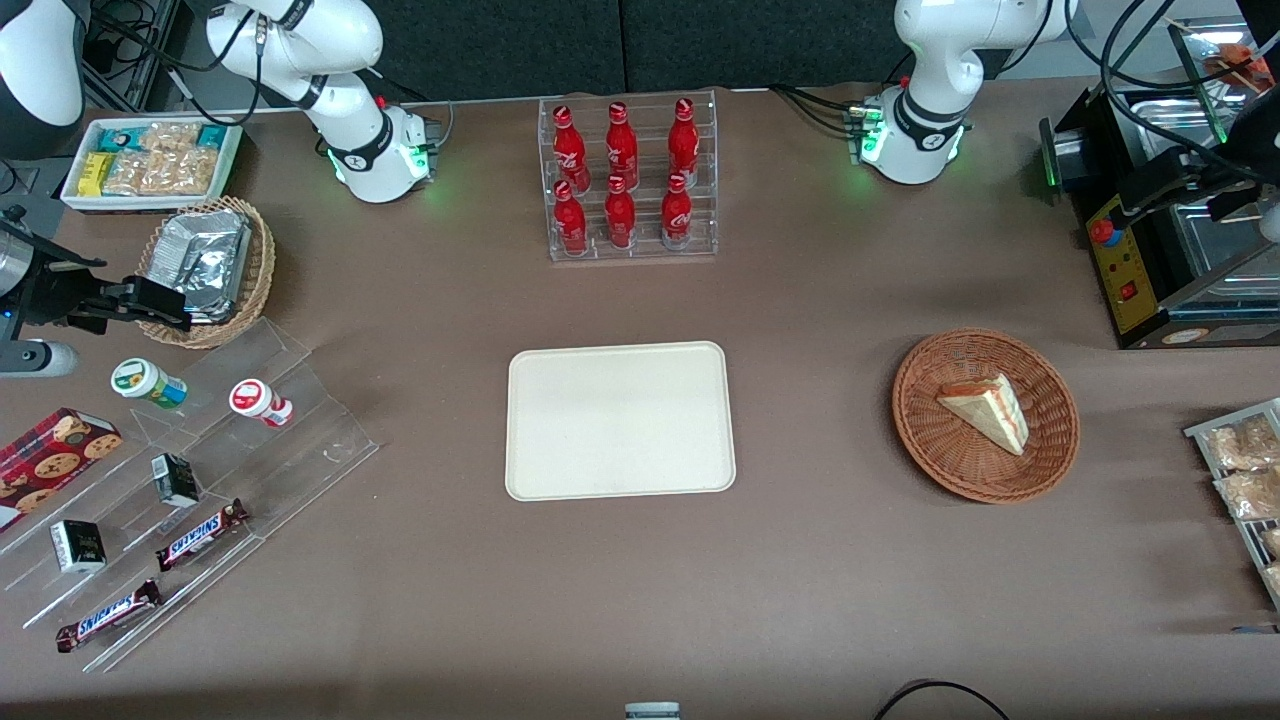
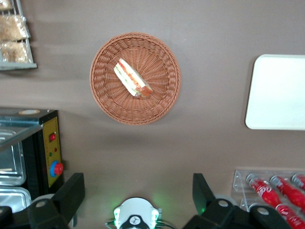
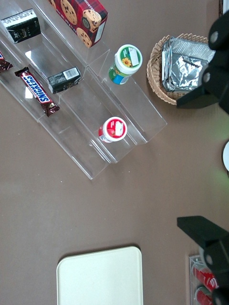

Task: Place sandwich from basket to tray
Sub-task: 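Move the left gripper down over the wrapped sandwich in the wicker basket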

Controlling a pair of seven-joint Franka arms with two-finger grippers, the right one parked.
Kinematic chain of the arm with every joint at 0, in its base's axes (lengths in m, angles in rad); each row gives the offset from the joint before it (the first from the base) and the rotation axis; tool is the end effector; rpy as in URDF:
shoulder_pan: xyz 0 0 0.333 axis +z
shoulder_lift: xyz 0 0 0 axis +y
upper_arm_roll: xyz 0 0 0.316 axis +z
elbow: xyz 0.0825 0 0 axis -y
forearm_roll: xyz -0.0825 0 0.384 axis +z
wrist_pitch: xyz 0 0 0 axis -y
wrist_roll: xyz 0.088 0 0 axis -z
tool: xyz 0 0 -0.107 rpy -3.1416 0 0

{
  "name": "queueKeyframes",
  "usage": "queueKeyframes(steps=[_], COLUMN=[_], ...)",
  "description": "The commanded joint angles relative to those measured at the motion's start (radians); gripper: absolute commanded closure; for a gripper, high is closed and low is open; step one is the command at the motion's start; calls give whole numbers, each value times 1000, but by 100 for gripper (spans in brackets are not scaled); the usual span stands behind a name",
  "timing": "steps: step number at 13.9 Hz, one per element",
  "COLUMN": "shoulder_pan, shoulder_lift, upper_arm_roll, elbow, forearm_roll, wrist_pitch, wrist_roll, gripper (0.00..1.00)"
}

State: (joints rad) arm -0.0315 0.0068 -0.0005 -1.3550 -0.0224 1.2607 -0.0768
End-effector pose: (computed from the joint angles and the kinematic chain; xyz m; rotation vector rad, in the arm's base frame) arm 0.5196 -0.0195 0.6935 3.1208 0.0609 -0.1595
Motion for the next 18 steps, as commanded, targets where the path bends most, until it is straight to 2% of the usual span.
queueKeyframes(steps=[1,5,6,9,15,18], shoulder_pan=[-10,-11,-15,-15,28,28], shoulder_lift=[-16,10,24,61,53,35], upper_arm_roll=[7,11,10,11,17,17], elbow=[-1,-15,-29,-70,-303,-410], forearm_roll=[-10,16,50,71,91,93], wrist_pitch=[-21,-9,-4,72,255,350], wrist_roll=[32,14,6,-50,-127,-256], gripper=[0,0,0,0,0,0])
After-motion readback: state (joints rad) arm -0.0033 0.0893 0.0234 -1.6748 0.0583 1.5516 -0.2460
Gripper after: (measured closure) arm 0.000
